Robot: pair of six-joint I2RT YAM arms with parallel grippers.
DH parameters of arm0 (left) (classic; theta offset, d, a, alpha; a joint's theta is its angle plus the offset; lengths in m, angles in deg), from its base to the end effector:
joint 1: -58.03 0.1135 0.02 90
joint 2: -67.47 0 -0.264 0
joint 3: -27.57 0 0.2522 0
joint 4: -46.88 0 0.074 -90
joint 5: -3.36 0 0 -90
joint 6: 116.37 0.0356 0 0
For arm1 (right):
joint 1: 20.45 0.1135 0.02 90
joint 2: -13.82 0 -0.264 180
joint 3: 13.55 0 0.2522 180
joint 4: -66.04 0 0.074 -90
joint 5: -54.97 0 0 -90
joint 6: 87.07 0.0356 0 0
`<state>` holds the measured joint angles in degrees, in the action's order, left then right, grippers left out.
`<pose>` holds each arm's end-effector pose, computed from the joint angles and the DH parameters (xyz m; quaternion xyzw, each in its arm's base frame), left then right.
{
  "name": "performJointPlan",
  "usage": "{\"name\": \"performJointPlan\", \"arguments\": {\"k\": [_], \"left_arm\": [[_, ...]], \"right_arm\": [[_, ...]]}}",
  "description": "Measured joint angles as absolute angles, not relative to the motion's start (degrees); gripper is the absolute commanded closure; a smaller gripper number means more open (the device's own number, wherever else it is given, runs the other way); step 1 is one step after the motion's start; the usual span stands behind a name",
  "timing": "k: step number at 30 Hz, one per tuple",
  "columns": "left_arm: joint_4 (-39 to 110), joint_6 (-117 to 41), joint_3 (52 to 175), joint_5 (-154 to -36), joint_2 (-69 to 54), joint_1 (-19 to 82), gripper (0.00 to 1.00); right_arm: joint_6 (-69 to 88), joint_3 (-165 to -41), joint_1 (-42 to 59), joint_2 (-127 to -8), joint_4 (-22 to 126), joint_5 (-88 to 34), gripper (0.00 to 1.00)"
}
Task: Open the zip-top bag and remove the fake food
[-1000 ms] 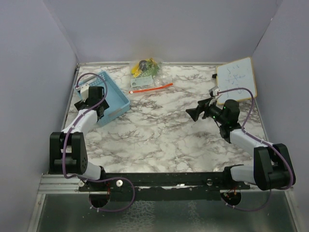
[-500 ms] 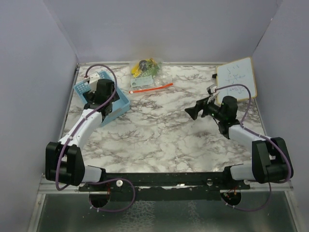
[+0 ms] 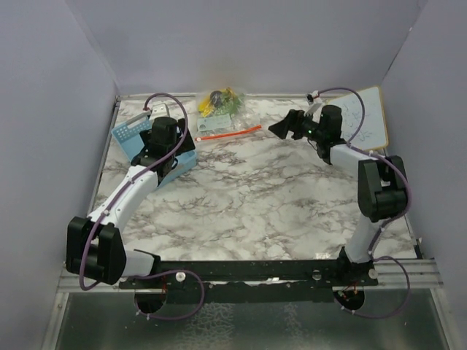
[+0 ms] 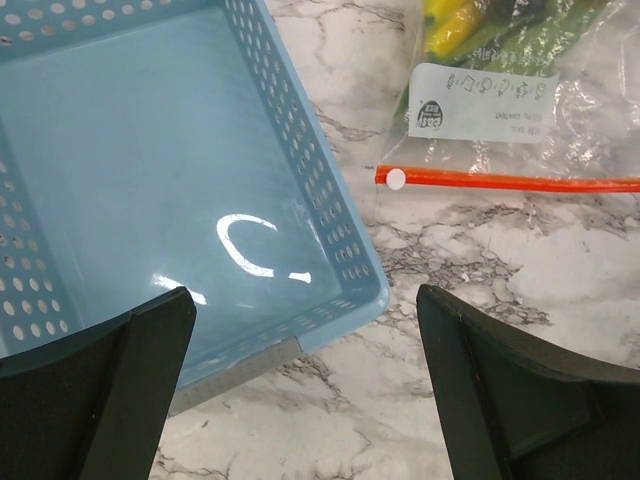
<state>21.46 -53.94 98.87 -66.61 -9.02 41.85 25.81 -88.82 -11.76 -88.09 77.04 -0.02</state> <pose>0.2934 -0.0724 0.2927 -0.1706 0.8427 -0.0416 0.5090 0.3916 0.0805 0.2309 -0.0865 0.7765 0.3874 0.4894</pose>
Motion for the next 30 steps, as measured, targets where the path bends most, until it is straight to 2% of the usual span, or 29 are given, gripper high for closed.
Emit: {"name": "performJointPlan", "arguments": {"k": [10,15,19,23,26,28,30], "left_arm": [[21.5,-50.6,96.5,-69.5,-1.8,42.0,0.03],[21.6,-49.3,95.1,-69.6,-1.4,42.0,0.03],[21.5,-48.4,94.9,-69.7,-1.5,42.0,0.03],[21.5,-47.6,94.9,-69.7,-1.6,42.0,0.03],[21.5,-47.2,94.9,-69.7,-1.6,42.0,0.03],[21.5,-46.9,94.9,-69.7,-1.6,42.0,0.03],[21.5,-46.7,94.9,-69.7,-1.6,42.0,0.03]], "right_arm": [[42.4,-100.6,-9.6,-111.5,81.0,1.6,0.0],[45.3,-104.6,-8.1,-116.4,83.9,0.9,0.14],[47.3,-107.2,-7.9,-119.7,87.4,0.8,0.32],[49.0,-115.3,-7.9,-126.0,88.3,1.5,0.64],[50.0,-120.4,-7.9,-129.8,88.3,1.7,0.84],[50.4,-122.8,-7.9,-131.5,88.3,1.9,0.95],[51.2,-124.0,-7.9,-132.1,88.5,2.4,0.99]]}}
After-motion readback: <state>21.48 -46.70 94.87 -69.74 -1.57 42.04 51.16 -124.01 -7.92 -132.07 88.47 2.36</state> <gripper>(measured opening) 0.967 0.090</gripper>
